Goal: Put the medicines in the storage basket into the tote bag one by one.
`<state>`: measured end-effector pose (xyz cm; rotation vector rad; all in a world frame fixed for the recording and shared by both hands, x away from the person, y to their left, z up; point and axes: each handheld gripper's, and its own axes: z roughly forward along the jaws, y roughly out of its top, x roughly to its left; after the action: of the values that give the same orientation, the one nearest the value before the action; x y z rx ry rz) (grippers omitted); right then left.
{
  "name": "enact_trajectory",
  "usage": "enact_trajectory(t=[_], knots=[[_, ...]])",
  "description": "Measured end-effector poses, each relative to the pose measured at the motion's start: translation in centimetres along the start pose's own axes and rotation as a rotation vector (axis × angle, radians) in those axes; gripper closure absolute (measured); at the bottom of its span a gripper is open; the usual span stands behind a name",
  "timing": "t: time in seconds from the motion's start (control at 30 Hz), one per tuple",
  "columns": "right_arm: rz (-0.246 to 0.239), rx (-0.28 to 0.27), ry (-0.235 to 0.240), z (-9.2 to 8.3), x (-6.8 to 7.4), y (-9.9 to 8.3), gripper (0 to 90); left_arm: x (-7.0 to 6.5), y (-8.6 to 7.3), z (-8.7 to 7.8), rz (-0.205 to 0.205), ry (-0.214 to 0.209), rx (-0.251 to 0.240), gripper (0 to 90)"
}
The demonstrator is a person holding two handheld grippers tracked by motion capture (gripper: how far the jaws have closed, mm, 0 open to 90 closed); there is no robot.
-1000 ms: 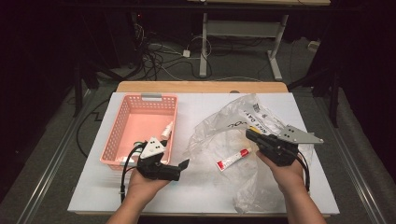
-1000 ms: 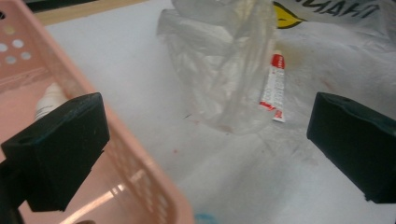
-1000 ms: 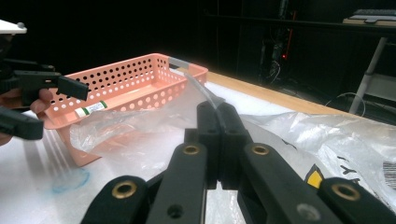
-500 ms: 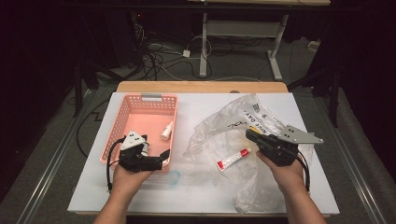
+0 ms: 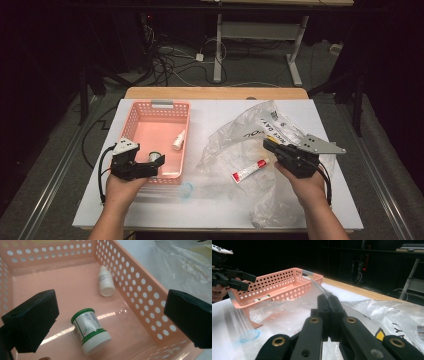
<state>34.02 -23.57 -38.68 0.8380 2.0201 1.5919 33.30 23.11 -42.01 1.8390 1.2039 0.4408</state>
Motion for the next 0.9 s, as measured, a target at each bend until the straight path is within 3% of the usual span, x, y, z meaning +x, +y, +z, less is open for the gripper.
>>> enact_trajectory(t=[0.23,0.3,0.4,0.57,0.73,0.9], knots=[[-0.002,0.001,-0.002,-0.1,0.1,0.1,90.0,-0.2,0.3,-0.2,-0.001,-0.010,0.014,1.5],[-0.002,0.001,-0.003,-0.1,0.1,0.1,90.0,0.1,0.9,-0.1,-0.021,-0.021,0.021,3.3],[-0.001,0.002,-0.002,0.0,0.0,0.0,90.0,0.2,2.1,0.2,0.020,0.014,0.091,3.2],[-0.002,-0.002,-0.002,-0.1,0.1,0.2,90.0,1.1,3.6,0.7,0.006,0.021,0.169,3.3],[0.002,-0.005,-0.003,-0.3,0.0,0.2,90.0,2.1,4.1,2.3,-0.030,-0.001,0.288,3.5],[-0.001,-0.009,-0.004,-0.3,0.0,0.2,90.0,2.7,4.6,3.9,-0.058,-0.017,0.413,9.4]])
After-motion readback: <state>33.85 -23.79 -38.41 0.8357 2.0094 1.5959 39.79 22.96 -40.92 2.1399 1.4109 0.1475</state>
